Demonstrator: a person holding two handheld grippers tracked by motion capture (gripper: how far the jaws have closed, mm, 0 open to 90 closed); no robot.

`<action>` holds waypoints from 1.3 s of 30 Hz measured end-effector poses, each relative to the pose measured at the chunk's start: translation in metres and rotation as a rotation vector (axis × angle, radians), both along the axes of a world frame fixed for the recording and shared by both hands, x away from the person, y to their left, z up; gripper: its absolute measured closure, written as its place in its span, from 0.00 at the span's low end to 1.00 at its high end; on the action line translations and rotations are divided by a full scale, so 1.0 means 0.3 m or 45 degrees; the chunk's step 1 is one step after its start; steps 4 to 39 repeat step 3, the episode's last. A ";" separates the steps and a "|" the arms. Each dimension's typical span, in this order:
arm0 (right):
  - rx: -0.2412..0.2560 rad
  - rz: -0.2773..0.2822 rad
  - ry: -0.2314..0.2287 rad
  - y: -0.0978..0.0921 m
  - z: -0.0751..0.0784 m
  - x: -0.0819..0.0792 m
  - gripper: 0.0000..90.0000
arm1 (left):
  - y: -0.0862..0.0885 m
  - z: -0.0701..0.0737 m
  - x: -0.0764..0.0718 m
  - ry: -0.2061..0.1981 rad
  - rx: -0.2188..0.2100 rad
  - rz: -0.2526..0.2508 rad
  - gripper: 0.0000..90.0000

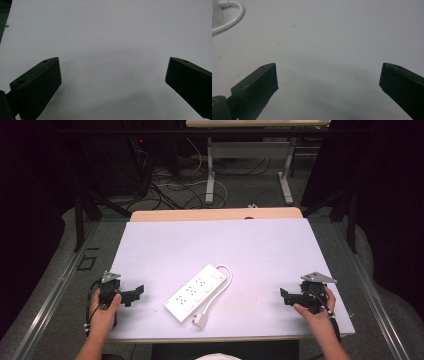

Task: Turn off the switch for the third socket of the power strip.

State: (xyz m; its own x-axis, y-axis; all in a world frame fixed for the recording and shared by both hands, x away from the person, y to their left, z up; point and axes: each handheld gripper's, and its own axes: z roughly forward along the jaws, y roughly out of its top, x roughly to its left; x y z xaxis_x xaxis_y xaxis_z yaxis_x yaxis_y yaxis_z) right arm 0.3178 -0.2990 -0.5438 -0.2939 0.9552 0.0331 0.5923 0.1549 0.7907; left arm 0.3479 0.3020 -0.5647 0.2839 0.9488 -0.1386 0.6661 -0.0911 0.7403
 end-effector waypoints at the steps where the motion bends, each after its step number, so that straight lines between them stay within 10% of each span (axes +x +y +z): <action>1: 0.001 0.000 0.001 0.000 0.000 0.000 0.02 | 0.000 0.001 0.000 -0.001 -0.002 0.002 0.00; 39: -0.002 -0.001 0.003 0.000 -0.002 0.001 0.01 | -0.002 0.000 0.001 -0.012 -0.002 0.005 0.00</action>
